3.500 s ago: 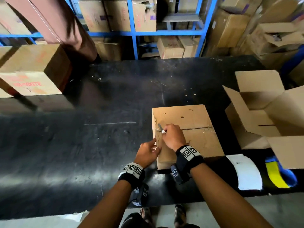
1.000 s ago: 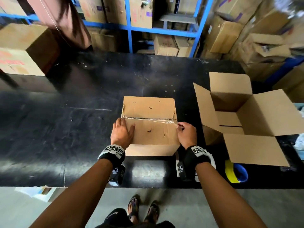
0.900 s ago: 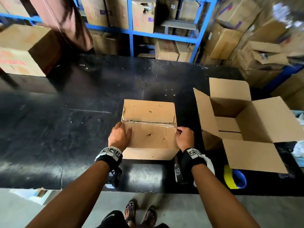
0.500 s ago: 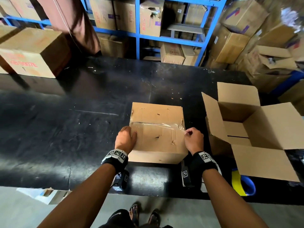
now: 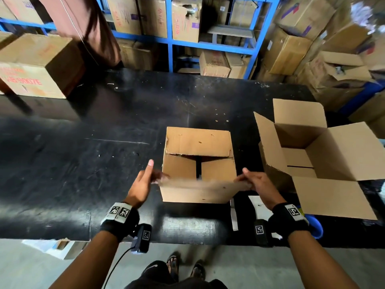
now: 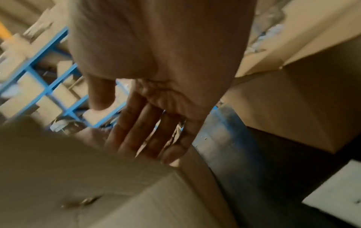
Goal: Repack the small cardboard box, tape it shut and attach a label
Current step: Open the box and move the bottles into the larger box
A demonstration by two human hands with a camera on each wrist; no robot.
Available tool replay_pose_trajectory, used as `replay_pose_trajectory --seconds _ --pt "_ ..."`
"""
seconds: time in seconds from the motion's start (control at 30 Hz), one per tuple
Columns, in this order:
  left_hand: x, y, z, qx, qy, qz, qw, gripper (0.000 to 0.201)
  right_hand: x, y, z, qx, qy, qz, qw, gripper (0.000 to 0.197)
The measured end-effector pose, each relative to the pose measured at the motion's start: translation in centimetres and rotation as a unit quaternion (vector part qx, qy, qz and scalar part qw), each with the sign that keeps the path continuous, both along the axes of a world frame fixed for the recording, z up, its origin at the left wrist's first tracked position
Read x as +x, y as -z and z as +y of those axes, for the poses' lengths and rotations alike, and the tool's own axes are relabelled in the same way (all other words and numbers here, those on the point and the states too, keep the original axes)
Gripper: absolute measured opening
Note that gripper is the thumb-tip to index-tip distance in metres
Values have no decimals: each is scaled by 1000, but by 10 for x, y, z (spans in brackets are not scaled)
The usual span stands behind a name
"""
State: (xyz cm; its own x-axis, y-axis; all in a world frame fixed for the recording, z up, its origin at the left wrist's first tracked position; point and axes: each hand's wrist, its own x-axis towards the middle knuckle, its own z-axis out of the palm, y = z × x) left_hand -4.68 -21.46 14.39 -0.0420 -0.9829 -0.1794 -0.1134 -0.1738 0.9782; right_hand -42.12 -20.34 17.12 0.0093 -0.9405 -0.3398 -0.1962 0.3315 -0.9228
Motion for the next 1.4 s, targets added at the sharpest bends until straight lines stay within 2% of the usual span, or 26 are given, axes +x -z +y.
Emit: replay_pose_trajectory --seconds 0.07,0.1,0.17,0.2,0.23,0.37,0.43,0.5,0.57,0.63,0.7,0.8,0.87,0.97,1.07,1.2,1.3,1.4 --pt "10 5 8 22 133 -34 990 67 -2 4 6 7 -101 44 994 32" --pt "14 11 9 11 194 -92 977 52 -2 7 5 3 -150 85 985 25" --pt "16 15 9 -28 284 -253 924 23 0 15 2 -2 -228 172 958 14" --pt "15 17 6 -46 307 -309 899 21 1 17 -2 -4 -252 208 945 13" --pt "12 17 2 -65 314 -338 885 24 5 17 -6 -9 -265 235 935 12" --pt "-10 13 -18 -171 291 -372 865 22 27 12 -27 -82 -239 307 918 15" --pt "-23 16 -29 -222 290 -431 825 29 38 11 -48 -128 -225 344 903 24" --pt "-31 22 -38 -215 295 -497 787 40 47 12 -70 -139 -254 380 878 31" --pt "-32 30 -41 -170 307 -539 766 47 57 17 -90 -102 -315 412 849 38" --pt "-28 37 -39 -150 307 -545 766 50 63 21 -103 -59 -372 449 810 48" --pt "-23 42 -37 -163 297 -524 781 50 64 19 -108 -40 -399 459 793 64" --pt "-20 46 -35 -181 285 -503 796 48 54 -1 -119 -72 -385 401 828 77" --pt "-20 44 -35 -174 286 -496 801 47 47 -13 -131 -115 -345 376 852 81" --pt "-25 36 -37 -114 296 -509 800 54 52 -13 -168 -168 -288 388 859 84" --pt "-35 20 -42 -48 321 -543 775 55 69 7 -203 -128 -285 416 854 86" --pt "-63 6 -54 1 404 -560 723 71 90 38 -226 -49 -326 494 804 103" --pt "-89 4 -62 1 472 -572 671 78 102 48 -227 -17 -337 527 780 119" --pt "-104 3 -69 -29 499 -600 625 76 108 50 -222 3 -341 560 756 127"
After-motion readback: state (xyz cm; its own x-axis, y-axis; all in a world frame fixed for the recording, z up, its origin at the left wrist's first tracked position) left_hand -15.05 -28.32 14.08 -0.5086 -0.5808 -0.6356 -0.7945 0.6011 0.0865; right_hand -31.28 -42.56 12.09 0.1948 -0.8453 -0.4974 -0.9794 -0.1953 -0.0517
